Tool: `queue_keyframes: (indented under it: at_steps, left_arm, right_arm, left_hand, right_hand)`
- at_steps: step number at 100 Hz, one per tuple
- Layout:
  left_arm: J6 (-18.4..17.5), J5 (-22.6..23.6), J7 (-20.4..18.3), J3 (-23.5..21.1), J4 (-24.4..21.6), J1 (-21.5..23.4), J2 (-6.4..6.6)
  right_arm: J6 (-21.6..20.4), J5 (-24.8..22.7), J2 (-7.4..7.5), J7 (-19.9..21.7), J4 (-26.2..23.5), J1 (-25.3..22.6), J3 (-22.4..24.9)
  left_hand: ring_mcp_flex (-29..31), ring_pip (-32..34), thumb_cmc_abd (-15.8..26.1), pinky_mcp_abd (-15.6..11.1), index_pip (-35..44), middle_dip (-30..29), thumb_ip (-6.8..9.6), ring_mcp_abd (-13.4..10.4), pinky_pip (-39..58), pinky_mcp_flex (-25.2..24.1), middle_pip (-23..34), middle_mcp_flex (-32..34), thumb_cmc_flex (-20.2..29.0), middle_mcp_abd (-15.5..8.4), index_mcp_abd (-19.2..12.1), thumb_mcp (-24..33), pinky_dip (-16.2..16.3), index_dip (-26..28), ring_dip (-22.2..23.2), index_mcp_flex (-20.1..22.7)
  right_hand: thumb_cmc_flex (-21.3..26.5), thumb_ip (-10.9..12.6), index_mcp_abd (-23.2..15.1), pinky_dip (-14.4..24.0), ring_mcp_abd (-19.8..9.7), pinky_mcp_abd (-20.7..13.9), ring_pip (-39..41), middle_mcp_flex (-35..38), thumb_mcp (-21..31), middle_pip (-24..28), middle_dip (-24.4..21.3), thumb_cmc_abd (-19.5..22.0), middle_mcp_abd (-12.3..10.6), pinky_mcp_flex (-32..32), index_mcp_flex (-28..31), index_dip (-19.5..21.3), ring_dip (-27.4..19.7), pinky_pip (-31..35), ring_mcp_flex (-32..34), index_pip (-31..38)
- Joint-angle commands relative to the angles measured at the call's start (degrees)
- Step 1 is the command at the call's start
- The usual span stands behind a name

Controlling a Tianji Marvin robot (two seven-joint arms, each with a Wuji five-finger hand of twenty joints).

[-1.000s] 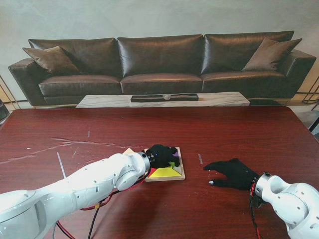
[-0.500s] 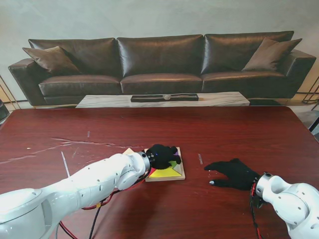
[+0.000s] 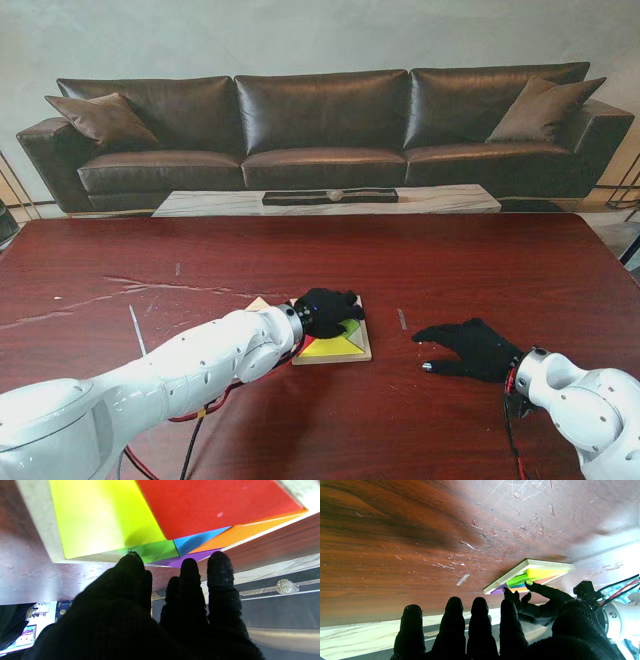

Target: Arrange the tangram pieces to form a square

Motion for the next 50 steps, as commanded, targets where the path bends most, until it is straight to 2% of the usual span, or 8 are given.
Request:
queue_keyframes:
  at_steps: [1,14,24,28,34,50]
  left_arm:
    - [0.2,-0.4,-0.6,-0.3,-0.7,0.1,0.15]
    - [0.7,-0.2,-0.9,-0.4,-1.3,0.2,0.44]
    - [1.8,0.6,-0.9,-1.2,-3.4,0.5,1.51]
    - [2.5,1.1,-1.0,-1.8,-4.7,0.8,2.20]
    - [3.7,2.0,-1.5,-2.8,-7.2,1.2,3.45]
    - [8.5,5.4,-4.4,-6.9,-15.4,3.2,7.79]
  right_arm:
    - [0.0,-0.3,-0.10,0.1,-0.3,-0.4,-0.2]
    - [-0.1,-0.2,-0.12,-0.1,-0.2,-0.3,-0.3]
    - [0.0,-0.1,-0.11,0.0,0.0,-0.1,-0.6]
    - [0.0,-0.1,-0.12,-0.1,0.0,0.0,-0.7]
    - [0.1,0.0,-0.12,0.0,0.1,0.0,-0.8]
    - [0.1,0.0,-0.13,-0.1,0.1,0.1,-1.0]
  left_hand:
    - [0.7,0.8,-0.1,0.0,-0.8,0.4,0.50,-0.6,1.3,-0.2,-1.0,-2.1,-1.2,0.1,1.3,1.5,-0.2,0.6,0.4,-1.8]
    - [0.7,0.7,0.5,-0.2,-1.0,0.2,0.51,-0.6,1.2,0.0,-1.7,-2.1,-1.0,0.4,2.0,2.2,-0.2,0.7,0.4,-1.8]
    - [0.8,0.8,2.2,-0.1,-0.6,0.9,0.28,-0.6,1.3,0.0,-1.7,-2.1,0.7,0.4,1.6,0.1,-0.1,1.5,0.5,-1.9]
    - [0.9,0.7,3.1,-0.1,-0.5,1.1,0.63,-0.6,1.4,0.1,-2.0,-2.1,2.3,0.4,1.3,-2.7,-0.1,1.8,0.4,-1.8]
    - [0.7,0.5,3.4,-0.1,-0.4,0.8,0.76,-0.4,1.2,-0.1,-2.6,-2.1,2.6,0.4,0.7,-3.3,-0.2,1.9,0.2,-1.7]
    - [0.1,-2.5,4.3,0.6,-0.7,-1.6,1.09,0.8,0.2,-0.9,-5.8,-1.7,3.0,0.4,-0.1,-5.4,-0.4,1.9,-1.6,-1.5]
  right_hand:
    - [0.2,1.4,-1.2,-1.1,-0.9,0.6,-0.2,0.5,0.3,-0.3,-0.2,1.2,-0.8,-0.9,-2.3,0.3,0.5,-0.6,0.9,-0.3]
    - [0.2,1.3,-1.3,-1.1,-0.9,0.7,-0.2,0.6,0.3,-0.3,-0.2,1.2,-0.8,-0.8,-2.3,0.3,0.5,-0.6,0.9,-0.3]
    - [0.2,1.4,-1.2,-1.1,-0.9,0.6,-0.2,0.5,0.3,-0.3,-0.2,1.2,-0.8,-0.8,-2.3,0.3,0.5,-0.6,0.9,-0.3]
    - [0.2,1.4,-1.2,-1.1,-0.9,0.7,-0.2,0.6,0.3,-0.3,-0.2,1.2,-0.8,-0.9,-2.3,0.3,0.5,-0.6,1.0,-0.3]
    - [0.2,1.4,-1.3,-1.1,-0.9,0.7,-0.2,0.6,0.3,-0.3,-0.2,1.3,-0.8,-0.9,-2.3,0.3,0.5,-0.6,0.9,-0.3]
    - [0.2,1.4,-1.2,-1.1,-0.9,0.6,-0.3,0.6,0.3,-0.3,-0.2,1.3,-0.7,-0.9,-2.3,0.3,0.5,-0.6,0.8,-0.2]
